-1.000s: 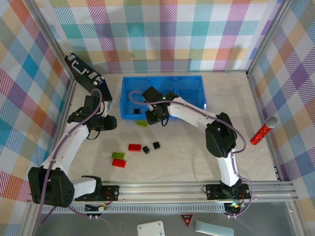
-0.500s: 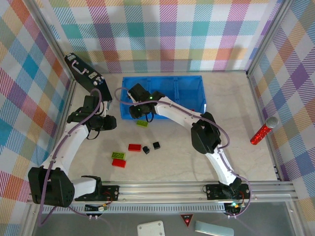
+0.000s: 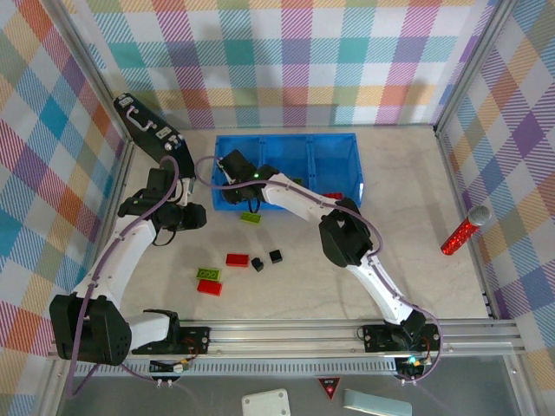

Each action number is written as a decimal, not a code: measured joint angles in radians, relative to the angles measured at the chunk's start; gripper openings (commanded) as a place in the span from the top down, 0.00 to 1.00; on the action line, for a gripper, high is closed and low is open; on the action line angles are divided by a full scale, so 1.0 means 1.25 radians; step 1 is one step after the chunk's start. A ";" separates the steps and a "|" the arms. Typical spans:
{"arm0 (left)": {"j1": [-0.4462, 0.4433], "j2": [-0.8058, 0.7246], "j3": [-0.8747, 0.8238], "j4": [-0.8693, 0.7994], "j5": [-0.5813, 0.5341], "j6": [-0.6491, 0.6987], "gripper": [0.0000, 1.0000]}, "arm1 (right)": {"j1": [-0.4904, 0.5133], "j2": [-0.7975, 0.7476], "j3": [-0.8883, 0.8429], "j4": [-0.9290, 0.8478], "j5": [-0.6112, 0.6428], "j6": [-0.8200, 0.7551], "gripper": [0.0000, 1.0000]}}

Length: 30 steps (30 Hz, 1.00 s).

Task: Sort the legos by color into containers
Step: Place the lego in the container.

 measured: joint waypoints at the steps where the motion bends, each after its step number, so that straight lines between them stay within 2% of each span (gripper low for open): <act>1: 0.000 -0.001 0.000 0.000 0.001 0.000 0.59 | 0.000 0.009 0.004 0.008 0.007 0.000 0.66; 12: 0.000 -0.011 0.000 0.000 0.005 0.000 0.59 | 0.000 0.069 0.045 0.052 0.049 0.000 0.61; 19: 0.000 -0.012 0.000 0.000 0.005 0.000 0.59 | 0.001 0.070 0.049 0.052 0.058 -0.005 0.48; 30: 0.000 -0.012 0.000 0.000 0.006 0.000 0.59 | 0.019 0.031 0.050 0.021 0.054 -0.015 0.48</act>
